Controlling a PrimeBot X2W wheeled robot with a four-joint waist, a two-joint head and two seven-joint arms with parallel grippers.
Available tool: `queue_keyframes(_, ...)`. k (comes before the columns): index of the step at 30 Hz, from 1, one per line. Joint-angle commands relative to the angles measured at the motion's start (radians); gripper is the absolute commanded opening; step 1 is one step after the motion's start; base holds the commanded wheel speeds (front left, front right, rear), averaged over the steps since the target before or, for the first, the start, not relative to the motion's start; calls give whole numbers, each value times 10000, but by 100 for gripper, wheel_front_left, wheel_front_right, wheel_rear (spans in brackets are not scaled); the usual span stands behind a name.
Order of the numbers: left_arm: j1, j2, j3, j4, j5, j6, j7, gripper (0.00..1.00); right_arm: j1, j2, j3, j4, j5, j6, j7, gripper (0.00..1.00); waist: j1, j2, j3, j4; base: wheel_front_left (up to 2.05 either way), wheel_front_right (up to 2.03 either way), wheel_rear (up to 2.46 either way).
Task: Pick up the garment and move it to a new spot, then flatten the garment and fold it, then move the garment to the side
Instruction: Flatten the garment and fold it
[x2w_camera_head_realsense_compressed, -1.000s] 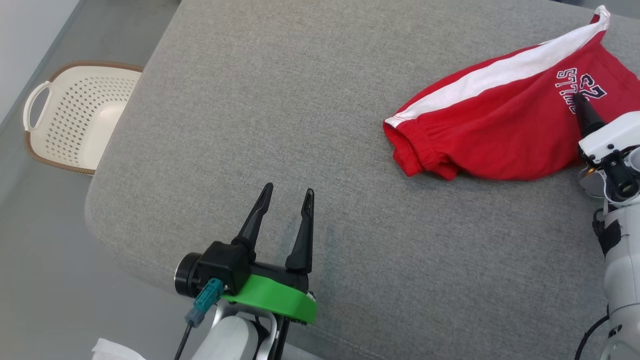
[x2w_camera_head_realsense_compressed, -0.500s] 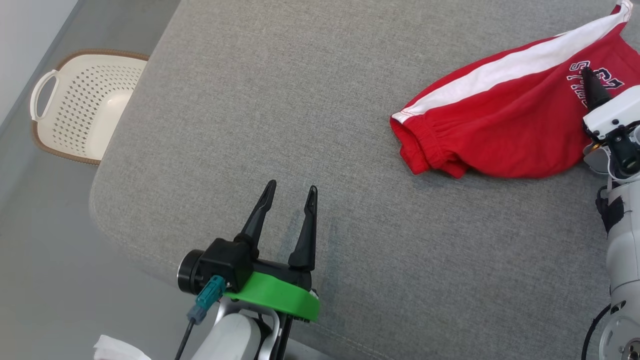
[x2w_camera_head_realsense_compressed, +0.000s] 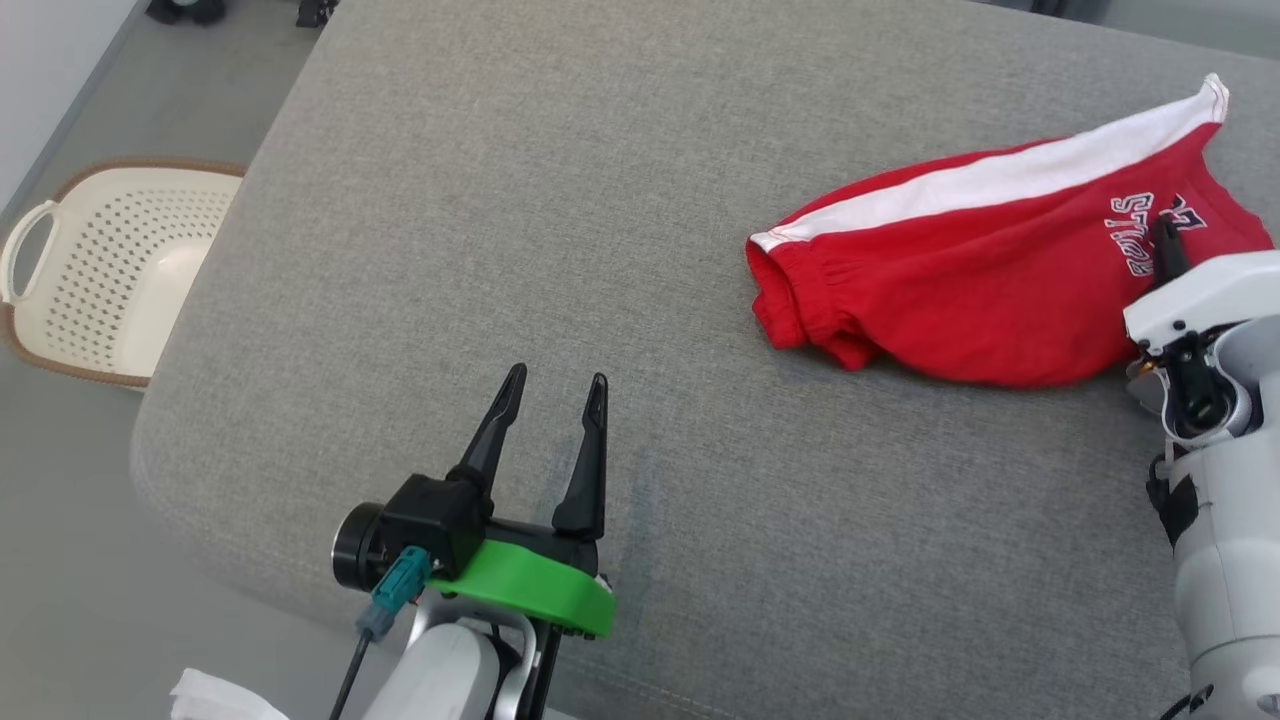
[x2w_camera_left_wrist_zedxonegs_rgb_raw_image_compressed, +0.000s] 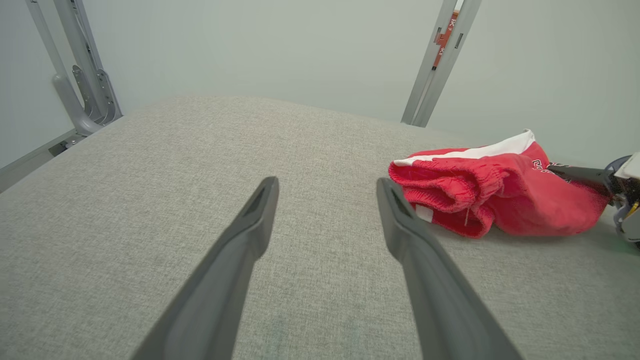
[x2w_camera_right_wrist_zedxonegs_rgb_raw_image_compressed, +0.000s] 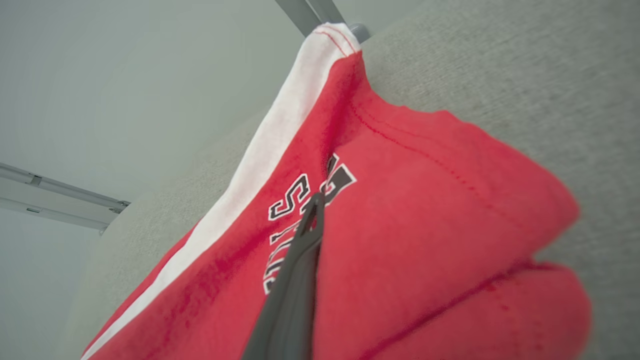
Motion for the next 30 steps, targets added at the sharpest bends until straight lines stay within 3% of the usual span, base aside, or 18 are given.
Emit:
queue_keyframes(1, 139, 24, 116, 62, 110, -36, -27, 100, 397, -6, -98, -80, 3, -17, -263, 0, 0, 0, -524, -551, 0, 0, 0)
queue_keyframes(10, 534, 27, 639, 329, 312, -313, -27, 100, 2248, 643, -630, -1057, -841, -11, -1403, 0, 0, 0, -1319, -1565, 0, 0, 0)
queue_keyframes(18, 806, 27, 926, 474, 528, -523, -27, 100, 3318, 989, -1762, -1350, -1740, -11, -2083, 0, 0, 0, -1665, -1878, 0, 0, 0)
queue_keyframes(30, 934, 27, 1037, 646, 723, -702, -27, 100, 2646, 1002, -478, -232, -1622, -11, -3071, 0, 0, 0, -1893, -1810, 0, 0, 0)
